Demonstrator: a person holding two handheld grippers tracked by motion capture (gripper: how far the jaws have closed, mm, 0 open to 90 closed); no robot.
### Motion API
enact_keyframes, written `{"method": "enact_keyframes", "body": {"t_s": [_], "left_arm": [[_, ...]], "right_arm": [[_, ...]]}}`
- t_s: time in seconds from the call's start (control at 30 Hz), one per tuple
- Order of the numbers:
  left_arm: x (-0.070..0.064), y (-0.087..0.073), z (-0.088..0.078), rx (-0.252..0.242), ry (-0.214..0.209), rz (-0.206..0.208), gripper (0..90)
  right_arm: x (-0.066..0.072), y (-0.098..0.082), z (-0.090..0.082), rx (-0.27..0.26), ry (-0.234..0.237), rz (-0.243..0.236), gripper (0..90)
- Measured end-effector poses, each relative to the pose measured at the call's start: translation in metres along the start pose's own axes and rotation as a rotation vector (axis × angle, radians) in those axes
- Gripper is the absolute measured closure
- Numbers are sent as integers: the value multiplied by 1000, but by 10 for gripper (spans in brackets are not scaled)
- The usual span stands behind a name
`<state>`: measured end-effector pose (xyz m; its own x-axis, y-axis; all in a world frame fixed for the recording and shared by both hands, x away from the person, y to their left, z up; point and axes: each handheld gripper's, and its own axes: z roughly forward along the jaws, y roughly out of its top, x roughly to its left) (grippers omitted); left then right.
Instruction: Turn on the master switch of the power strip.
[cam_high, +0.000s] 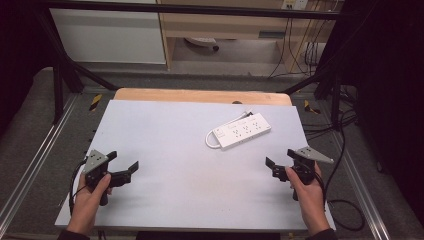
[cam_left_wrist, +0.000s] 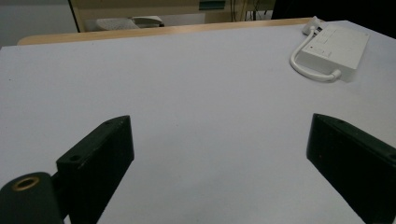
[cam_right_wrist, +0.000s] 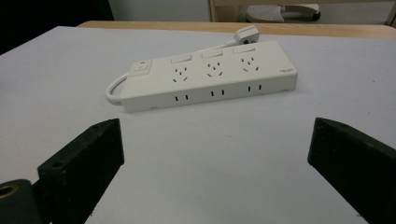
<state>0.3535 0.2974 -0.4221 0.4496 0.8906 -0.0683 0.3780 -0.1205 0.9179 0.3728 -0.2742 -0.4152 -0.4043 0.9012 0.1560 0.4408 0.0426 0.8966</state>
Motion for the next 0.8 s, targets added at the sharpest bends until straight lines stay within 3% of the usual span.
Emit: {"method": "enact_keyframes", "body": {"t_s": [0.27,0.5,0.8], "left_arm": [[1,-2,-1,17,6,-30,67],[-2,-2,-1,24,-1,-13,67],[-5,-2,1,37,-7,11,67]], "right_arm": [[5,14,13,-16,22,-20,34],[8,33,31,-9,0,-33,39],[4,55,52,-39,-12,-2,61]]}}
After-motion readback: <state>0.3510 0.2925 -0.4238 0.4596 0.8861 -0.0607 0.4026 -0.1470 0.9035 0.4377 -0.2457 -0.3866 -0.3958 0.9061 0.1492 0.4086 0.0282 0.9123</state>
